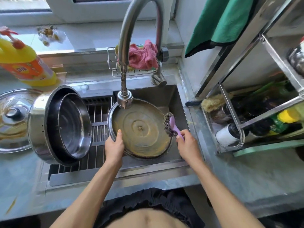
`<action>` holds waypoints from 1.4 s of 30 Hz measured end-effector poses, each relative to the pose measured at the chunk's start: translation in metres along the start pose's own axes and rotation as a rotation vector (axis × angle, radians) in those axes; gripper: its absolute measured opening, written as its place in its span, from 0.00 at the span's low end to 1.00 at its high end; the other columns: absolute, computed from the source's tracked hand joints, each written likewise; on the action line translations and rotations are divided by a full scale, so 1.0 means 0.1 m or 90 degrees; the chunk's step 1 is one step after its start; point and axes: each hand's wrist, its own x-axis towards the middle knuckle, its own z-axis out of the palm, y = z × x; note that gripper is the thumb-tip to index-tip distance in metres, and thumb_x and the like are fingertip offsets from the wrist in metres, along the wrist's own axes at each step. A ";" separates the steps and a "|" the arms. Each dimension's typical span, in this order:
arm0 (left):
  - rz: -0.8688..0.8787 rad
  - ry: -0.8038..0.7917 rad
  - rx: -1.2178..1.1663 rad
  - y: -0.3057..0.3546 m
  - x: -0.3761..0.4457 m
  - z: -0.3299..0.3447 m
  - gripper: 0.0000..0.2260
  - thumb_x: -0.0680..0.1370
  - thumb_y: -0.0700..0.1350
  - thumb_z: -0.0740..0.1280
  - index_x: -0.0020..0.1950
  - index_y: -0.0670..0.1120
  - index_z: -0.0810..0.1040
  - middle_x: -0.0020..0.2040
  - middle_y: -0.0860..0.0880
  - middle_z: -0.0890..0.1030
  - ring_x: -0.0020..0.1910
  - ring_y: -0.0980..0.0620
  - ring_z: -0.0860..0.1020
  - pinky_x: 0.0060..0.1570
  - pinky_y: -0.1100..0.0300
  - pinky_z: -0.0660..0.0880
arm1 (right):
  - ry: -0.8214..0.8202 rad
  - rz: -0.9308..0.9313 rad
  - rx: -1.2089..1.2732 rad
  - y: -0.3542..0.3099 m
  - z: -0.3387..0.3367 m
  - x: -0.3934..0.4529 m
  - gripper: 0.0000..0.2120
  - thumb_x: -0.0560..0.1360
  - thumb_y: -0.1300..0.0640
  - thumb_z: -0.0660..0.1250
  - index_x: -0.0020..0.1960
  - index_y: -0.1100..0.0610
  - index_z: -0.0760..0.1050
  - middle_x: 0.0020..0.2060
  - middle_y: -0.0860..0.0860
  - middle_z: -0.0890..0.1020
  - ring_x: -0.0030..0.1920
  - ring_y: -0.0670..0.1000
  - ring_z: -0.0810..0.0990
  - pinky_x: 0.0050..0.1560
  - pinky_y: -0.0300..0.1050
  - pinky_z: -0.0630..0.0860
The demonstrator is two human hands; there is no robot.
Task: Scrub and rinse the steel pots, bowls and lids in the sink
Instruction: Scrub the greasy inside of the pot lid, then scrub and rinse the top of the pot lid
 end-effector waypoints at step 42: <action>0.025 -0.128 0.175 0.96 0.19 -0.14 0.09 0.83 0.49 0.64 0.50 0.46 0.80 0.46 0.39 0.85 0.41 0.39 0.85 0.38 0.40 0.83 | -0.028 -0.112 -0.046 -0.91 -0.07 1.14 0.14 0.79 0.53 0.63 0.62 0.58 0.73 0.53 0.57 0.81 0.50 0.55 0.78 0.50 0.46 0.75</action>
